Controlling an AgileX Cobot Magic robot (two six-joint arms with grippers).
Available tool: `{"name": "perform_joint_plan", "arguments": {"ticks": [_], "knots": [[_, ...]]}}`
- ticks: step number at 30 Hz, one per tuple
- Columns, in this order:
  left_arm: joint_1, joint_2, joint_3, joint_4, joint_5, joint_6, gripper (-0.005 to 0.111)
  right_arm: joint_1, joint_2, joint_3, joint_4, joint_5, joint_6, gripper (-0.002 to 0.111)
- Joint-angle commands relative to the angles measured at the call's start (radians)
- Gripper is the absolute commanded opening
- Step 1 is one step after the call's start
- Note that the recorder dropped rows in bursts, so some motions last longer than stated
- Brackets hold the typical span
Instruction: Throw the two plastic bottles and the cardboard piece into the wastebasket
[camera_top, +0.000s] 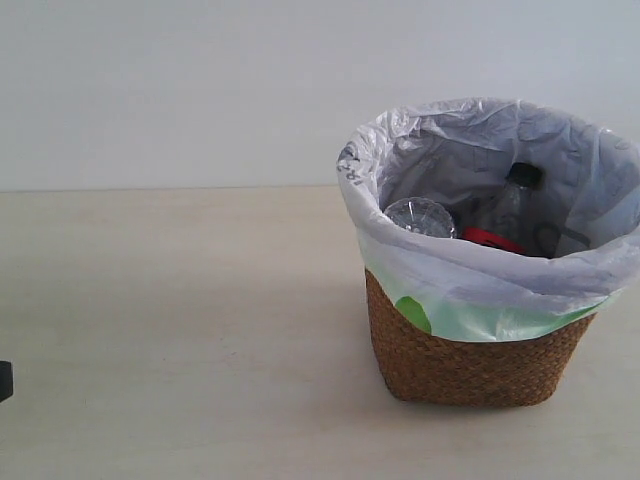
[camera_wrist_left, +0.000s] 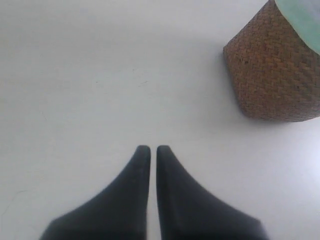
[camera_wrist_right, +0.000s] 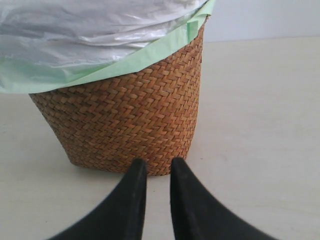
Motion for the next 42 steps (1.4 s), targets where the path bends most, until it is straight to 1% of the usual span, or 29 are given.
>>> {"name": "perform_joint_plan", "arguments": {"ticks": [1, 4, 7, 8, 11, 13, 15, 18, 21, 24, 26, 28, 34, 42], "knots": [[0.003, -0.008, 0.005, 0.032, -0.024, 0.030, 0.004, 0.001, -0.005, -0.001, 0.000, -0.005, -0.001, 0.013], [0.009, -0.018, 0.007, 0.110, -0.088, 0.032, 0.004, 0.001, -0.005, -0.001, 0.000, -0.005, -0.001, 0.013], [0.044, -0.071, 0.027, 0.167, -0.225, 0.035, 0.004, 0.001, -0.005, -0.001, 0.000, -0.005, -0.001, 0.013], [0.069, -0.095, 0.040, 0.171, -0.284, 0.035, 0.004, 0.001, -0.005, -0.001, 0.000, -0.005, -0.001, 0.013], [0.174, -0.187, 0.092, 0.167, -0.431, 0.035, 0.004, 0.001, -0.005, -0.001, 0.000, -0.005, -0.001, 0.013], [0.235, -0.265, 0.139, 0.167, -0.501, 0.035, 0.004, 0.001, -0.005, -0.001, 0.000, -0.005, -0.001, 0.013], [0.293, -0.359, 0.183, 0.167, -0.534, 0.035, 0.004, 0.001, -0.005, -0.001, 0.000, -0.005, -0.001, 0.013], [0.355, -0.494, 0.241, 0.178, -0.559, 0.035, 0.004, 0.001, -0.005, -0.001, 0.000, -0.005, -0.001, 0.013], [0.396, -0.604, 0.291, 0.178, -0.582, 0.035, 0.004, 0.001, -0.005, -0.001, 0.000, -0.005, -0.001, 0.013], [0.421, -0.643, 0.339, 0.178, -0.633, 0.035, 0.004, 0.001, -0.005, -0.001, 0.000, -0.005, -0.001, 0.013], [0.426, -0.643, 0.365, 0.166, -0.707, 0.032, 0.004, 0.001, -0.005, -0.001, 0.000, -0.005, -0.001, 0.013], [0.426, -0.642, 0.382, 0.159, -0.745, 0.019, 0.004, 0.001, -0.005, -0.001, 0.000, -0.005, -0.001, 0.013], [0.426, -0.630, 0.411, 0.159, -0.799, -0.053, 0.004, 0.001, -0.005, -0.001, 0.000, -0.005, -0.001, 0.013], [0.426, -0.630, 0.411, 0.171, -0.695, -0.027, 0.004, 0.001, -0.005, -0.001, 0.000, -0.006, -0.001, 0.013]]}}
